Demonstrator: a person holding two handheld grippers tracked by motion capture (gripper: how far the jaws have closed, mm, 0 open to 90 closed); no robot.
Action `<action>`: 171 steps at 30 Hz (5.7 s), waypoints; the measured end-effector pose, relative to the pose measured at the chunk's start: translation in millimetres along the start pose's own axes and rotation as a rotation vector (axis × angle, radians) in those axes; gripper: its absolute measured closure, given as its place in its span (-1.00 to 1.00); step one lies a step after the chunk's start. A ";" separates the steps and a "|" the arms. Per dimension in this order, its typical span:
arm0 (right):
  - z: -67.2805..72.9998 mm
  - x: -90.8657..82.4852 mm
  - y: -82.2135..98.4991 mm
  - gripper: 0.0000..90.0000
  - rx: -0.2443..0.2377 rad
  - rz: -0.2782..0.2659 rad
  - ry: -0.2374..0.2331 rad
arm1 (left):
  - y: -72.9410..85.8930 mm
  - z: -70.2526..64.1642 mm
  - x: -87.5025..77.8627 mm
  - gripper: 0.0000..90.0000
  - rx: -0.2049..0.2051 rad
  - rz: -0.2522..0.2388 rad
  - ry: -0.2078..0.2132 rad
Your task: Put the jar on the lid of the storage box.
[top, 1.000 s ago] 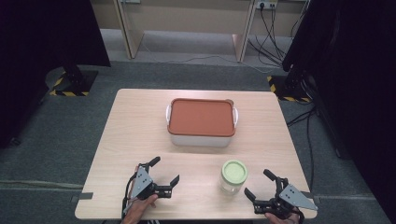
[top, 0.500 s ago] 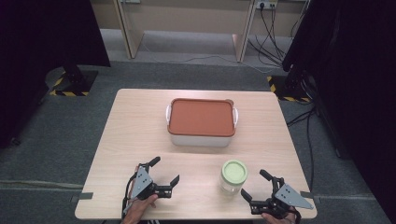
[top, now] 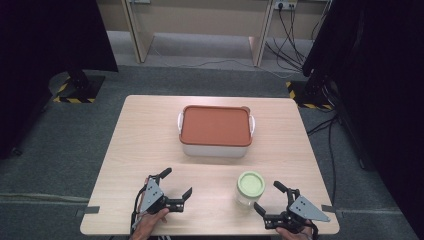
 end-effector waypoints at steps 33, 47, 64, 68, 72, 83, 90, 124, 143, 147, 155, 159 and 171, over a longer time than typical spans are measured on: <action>9.2 18.5 2.7 -0.99 -0.032 0.036 -0.009 | 0.0 0.2 0.2 -1.00 -0.001 0.003 0.000; 14.5 30.9 3.4 -0.99 -0.038 0.058 -0.026 | 0.0 0.3 0.2 -1.00 -0.002 0.002 0.001; 14.2 43.4 3.6 -0.99 -0.038 0.077 -0.035 | 0.0 0.1 0.3 -1.00 0.001 0.003 0.000; 13.3 44.6 4.5 -0.99 -0.037 0.080 -0.037 | 0.0 0.3 0.3 -1.00 -0.001 0.003 0.001; 13.5 45.6 4.8 -0.98 -0.031 0.078 -0.035 | 0.0 0.1 0.2 -1.00 0.001 0.003 0.001; 13.3 51.0 6.4 -0.76 -0.036 0.092 -0.038 | 0.0 0.2 0.4 -1.00 0.000 0.004 0.000; 15.0 53.6 4.9 -0.75 -0.047 0.105 -0.026 | 0.0 0.0 0.2 -1.00 0.003 0.003 0.003; 13.8 48.6 -21.3 -0.74 -0.040 0.106 -0.020 | -0.1 0.5 0.3 -1.00 -0.005 0.001 0.003; 14.6 61.9 -47.7 -0.74 -0.033 0.103 -0.032 | -0.1 0.6 0.4 -1.00 -0.007 0.002 0.006; 12.8 64.7 -54.7 -0.74 -0.031 0.103 -0.031 | -0.1 0.7 0.5 -1.00 -0.007 0.003 0.006; 10.3 70.8 -61.3 -0.74 -0.021 0.112 -0.036 | -0.1 0.7 0.6 -1.00 -0.007 0.005 0.006; 10.1 73.4 -64.7 -0.74 -0.022 0.112 -0.036 | -0.1 0.7 0.6 -1.00 -0.007 0.004 0.007; 9.3 83.9 -78.6 -0.74 -0.025 0.114 -0.036 | 0.0 0.7 0.0 -1.00 -0.007 0.001 0.010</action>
Point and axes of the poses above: each handheld gripper's, and its own axes: x roughly forward along the jaws, y roughly out of its underside, z roughly to its left, the point moved 6 cm from there along x, roughly forward along the jaws, and after that the axes turned 10 degrees about z, right-handed, at the moved point
